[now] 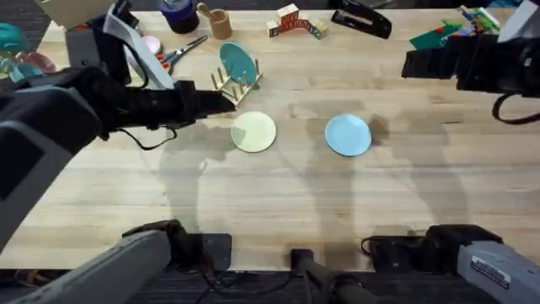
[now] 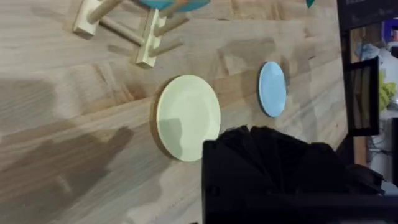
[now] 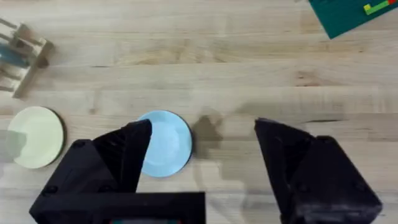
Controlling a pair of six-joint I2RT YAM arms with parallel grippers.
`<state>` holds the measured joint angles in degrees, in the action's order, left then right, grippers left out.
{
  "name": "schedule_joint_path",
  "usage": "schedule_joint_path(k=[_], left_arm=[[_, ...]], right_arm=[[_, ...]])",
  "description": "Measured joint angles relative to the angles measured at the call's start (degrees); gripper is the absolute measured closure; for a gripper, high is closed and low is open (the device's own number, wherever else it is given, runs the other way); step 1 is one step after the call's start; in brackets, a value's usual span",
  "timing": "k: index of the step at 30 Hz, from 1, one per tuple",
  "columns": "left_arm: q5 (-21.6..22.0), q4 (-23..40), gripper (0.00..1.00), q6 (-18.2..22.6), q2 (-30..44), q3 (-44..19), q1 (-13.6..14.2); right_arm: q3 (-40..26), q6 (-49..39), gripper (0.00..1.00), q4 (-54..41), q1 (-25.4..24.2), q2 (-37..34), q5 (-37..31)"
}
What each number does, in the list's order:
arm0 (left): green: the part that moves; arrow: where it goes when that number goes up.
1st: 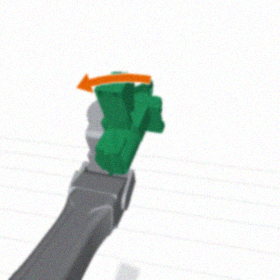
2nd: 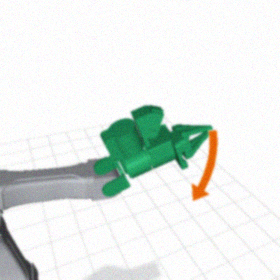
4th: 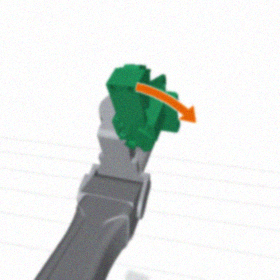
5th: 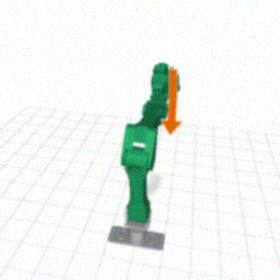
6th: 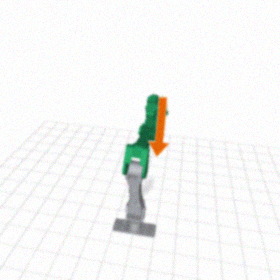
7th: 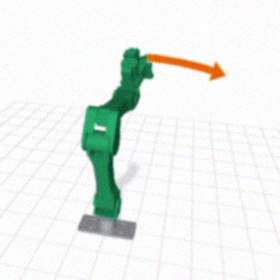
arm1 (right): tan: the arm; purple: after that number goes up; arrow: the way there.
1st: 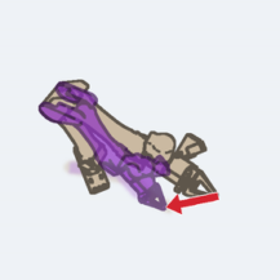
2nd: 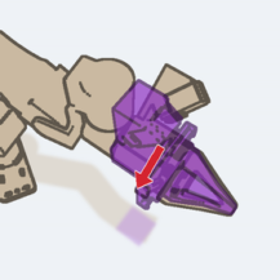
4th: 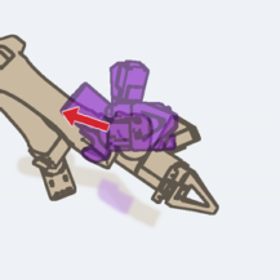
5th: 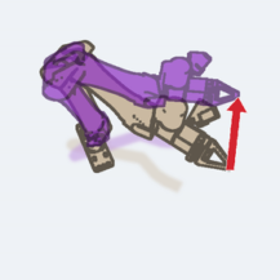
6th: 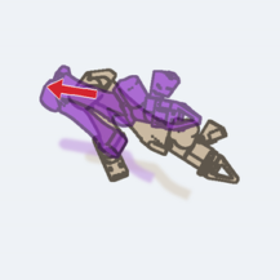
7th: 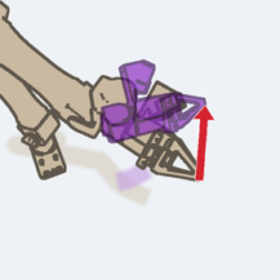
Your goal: Pick up the plates from the table one by one and place each into a slot on the dish rack.
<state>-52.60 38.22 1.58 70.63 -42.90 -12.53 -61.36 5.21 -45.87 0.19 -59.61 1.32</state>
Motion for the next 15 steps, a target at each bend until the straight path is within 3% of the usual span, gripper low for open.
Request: schedule_joint_path(k=[15], left_arm=[[-3.17,-1.91,0.959,6.36,17.07,1.82,0.0]], right_arm=[[0.0,-0.01,0.005,-0.02,0.0,0.0,0.0]])
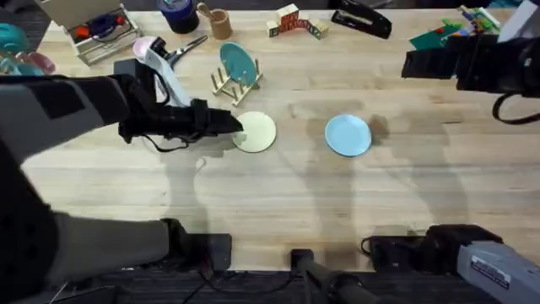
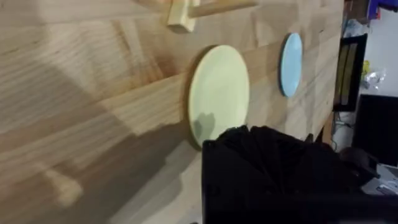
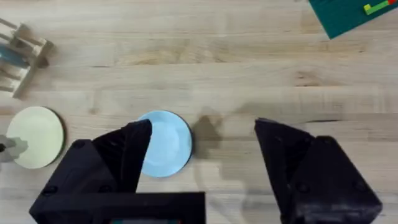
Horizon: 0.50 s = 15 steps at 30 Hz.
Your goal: Pick up the plates from the table one by one and place each into a slot on the dish rack.
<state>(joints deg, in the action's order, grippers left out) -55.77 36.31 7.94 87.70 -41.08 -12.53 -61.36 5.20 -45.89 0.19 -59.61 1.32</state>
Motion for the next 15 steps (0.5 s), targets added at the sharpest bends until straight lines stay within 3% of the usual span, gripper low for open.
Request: schedule_joint_path(k=[15], left_arm=[[-1.94,-4.32,0.959,2.67,10.14,0.0,-0.15]], right_arm=[[0.0,0.01,0.005,0.02,0.0,0.0,0.0]])
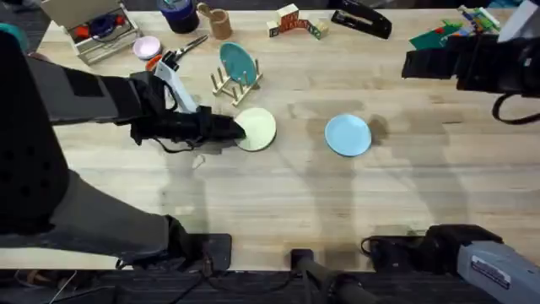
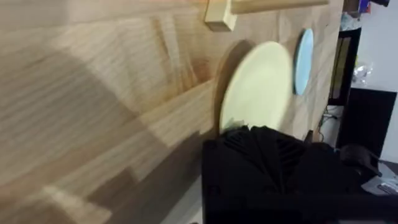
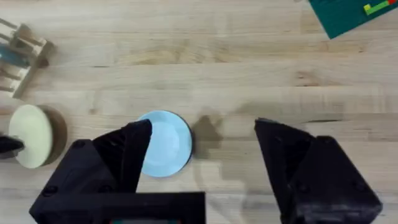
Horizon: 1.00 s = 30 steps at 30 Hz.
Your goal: Pick up the plates from the table one by one and place each into a slot on the dish rack.
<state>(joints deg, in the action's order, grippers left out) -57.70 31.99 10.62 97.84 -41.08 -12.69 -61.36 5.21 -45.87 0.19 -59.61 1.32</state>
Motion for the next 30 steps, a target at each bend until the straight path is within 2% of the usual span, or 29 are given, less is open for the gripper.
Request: schedule_joint_path(k=[7,13,17,22,30], left_arm=[[-2.38,-1.29,0.959,0.15,2.59,0.0,-0.55],[-2.57,-1.35,0.959,0.15,2.67,0.0,-0.66],[-2.55,-1.34,0.959,0.15,2.66,0.0,-0.66],[-2.57,-1.34,0.958,0.15,2.67,0.0,-0.66],[-2.54,-1.34,0.959,0.15,2.67,0.0,-0.66]], right_arm=[[0.0,0.0,0.006,-0.02,0.0,0.0,0.0],[0.0,-0.01,0.006,-0.02,0.02,0.0,0.13],[0.0,0.17,0.005,0.43,0.5,0.0,4.08],[-0.07,0.39,0.005,0.8,4.06,-1.14,9.48],[-0.09,0.81,0.005,7.75,13.02,-10.25,16.02]])
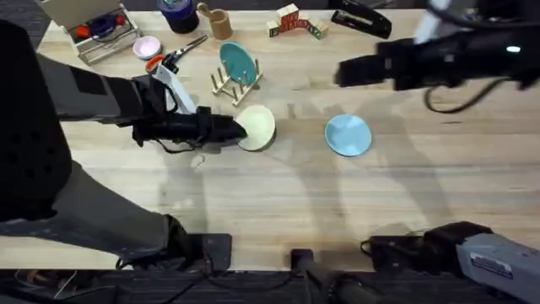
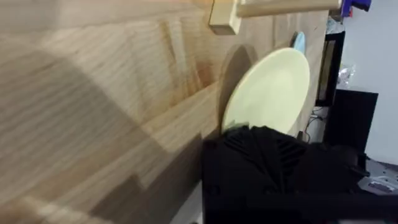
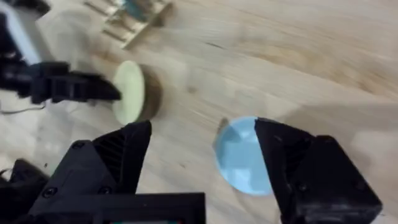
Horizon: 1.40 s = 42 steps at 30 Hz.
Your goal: Pick up the plates from the table one by one and place each into a slot on the dish rack.
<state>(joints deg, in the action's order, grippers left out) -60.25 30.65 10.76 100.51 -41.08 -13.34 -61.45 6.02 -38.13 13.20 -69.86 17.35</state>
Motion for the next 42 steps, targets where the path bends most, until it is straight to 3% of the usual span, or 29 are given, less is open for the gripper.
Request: schedule_joint_path(k=[9,22,32,42], left_arm=[[-0.02,0.0,0.959,0.0,0.0,0.0,0.0],[-0.01,0.0,0.959,0.0,0.0,0.0,0.0],[-0.02,0.0,0.959,0.0,0.0,0.0,0.0],[-0.02,-0.01,0.959,0.0,-0.01,0.0,0.0]], right_arm=[[-0.02,1.7,0.006,9.78,8.56,-11.52,2.61],[-0.02,10.52,0.006,17.19,15.46,-24.66,7.89],[-0.02,12.75,0.006,22.61,20.01,-29.51,9.94],[-0.04,18.01,0.016,25.51,21.3,-32.22,11.07]])
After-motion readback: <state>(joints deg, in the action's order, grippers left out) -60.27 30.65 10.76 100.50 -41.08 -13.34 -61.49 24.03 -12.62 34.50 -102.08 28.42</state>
